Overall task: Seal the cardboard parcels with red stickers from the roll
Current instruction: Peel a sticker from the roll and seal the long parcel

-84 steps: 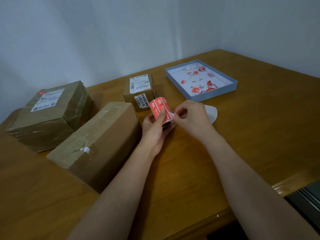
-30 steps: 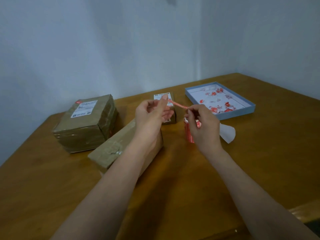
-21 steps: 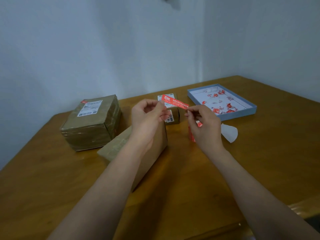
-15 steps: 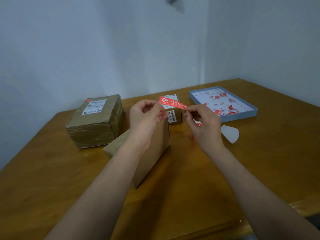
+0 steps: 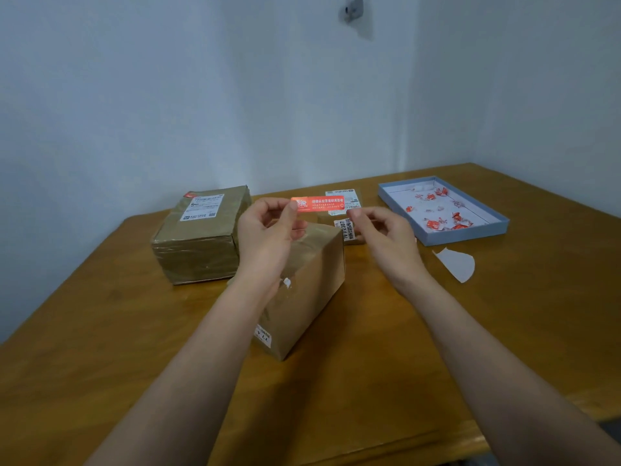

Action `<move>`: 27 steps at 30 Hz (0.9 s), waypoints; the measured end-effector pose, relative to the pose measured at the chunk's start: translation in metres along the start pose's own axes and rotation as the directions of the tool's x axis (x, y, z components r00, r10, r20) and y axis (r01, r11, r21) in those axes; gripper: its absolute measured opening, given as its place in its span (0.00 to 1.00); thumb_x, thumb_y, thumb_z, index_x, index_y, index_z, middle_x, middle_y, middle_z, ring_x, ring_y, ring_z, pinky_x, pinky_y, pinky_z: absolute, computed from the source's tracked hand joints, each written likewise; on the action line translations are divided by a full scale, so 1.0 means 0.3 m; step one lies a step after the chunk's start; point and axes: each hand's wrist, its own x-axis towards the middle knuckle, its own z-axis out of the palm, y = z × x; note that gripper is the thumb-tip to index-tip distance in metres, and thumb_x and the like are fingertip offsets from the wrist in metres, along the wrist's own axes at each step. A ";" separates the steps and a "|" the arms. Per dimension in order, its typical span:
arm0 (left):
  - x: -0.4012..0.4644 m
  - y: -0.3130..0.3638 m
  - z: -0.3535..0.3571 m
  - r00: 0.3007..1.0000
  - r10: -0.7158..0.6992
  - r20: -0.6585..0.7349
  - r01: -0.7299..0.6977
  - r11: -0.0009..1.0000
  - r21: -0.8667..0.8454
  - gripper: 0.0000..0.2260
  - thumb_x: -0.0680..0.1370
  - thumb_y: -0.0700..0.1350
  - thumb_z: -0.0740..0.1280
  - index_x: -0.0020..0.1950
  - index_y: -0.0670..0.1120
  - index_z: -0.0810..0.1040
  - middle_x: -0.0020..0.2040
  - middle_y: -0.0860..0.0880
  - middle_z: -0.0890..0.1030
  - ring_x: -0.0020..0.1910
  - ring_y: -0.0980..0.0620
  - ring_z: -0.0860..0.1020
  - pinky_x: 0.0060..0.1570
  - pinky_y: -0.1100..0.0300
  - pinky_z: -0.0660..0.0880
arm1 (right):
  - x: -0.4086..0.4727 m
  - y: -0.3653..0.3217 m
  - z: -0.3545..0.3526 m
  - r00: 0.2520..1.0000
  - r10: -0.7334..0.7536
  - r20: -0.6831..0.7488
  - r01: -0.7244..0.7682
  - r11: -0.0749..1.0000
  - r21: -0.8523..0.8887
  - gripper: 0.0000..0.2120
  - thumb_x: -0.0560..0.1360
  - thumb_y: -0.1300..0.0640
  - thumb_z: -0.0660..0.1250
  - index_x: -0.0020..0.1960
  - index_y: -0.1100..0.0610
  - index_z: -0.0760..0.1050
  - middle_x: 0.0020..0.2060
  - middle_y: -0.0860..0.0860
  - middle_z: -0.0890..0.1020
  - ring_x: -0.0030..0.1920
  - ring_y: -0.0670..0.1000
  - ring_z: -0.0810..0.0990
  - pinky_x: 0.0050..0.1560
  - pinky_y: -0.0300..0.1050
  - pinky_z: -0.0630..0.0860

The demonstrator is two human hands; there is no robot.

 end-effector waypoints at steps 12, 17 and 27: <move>-0.007 -0.007 -0.089 1.000 0.011 -0.022 -0.010 0.999 0.048 0.03 0.78 0.42 0.68 0.50 0.45 0.80 0.47 0.47 0.83 0.44 0.52 0.82 0.46 0.60 0.80 | 0.010 -0.051 0.097 0.994 -0.090 0.063 0.087 0.995 0.055 0.05 0.77 0.54 0.68 0.45 0.54 0.79 0.41 0.45 0.81 0.45 0.41 0.78 0.46 0.33 0.74; -0.015 -0.027 -0.120 0.989 0.040 -0.143 -0.002 0.965 0.261 0.03 0.78 0.43 0.68 0.49 0.47 0.81 0.43 0.53 0.80 0.42 0.59 0.77 0.41 0.67 0.74 | 0.036 -0.054 0.135 0.981 0.011 0.192 0.019 0.988 -0.153 0.06 0.78 0.53 0.66 0.43 0.53 0.78 0.46 0.47 0.80 0.51 0.47 0.76 0.51 0.42 0.70; 0.018 -0.025 -0.144 0.995 0.073 0.063 -0.092 0.916 0.392 0.04 0.79 0.48 0.66 0.48 0.50 0.80 0.43 0.55 0.80 0.46 0.59 0.77 0.41 0.69 0.71 | -0.004 -0.122 0.107 0.980 0.135 0.149 -0.046 0.873 -0.485 0.07 0.78 0.50 0.64 0.48 0.53 0.77 0.42 0.44 0.75 0.39 0.40 0.71 0.33 0.34 0.65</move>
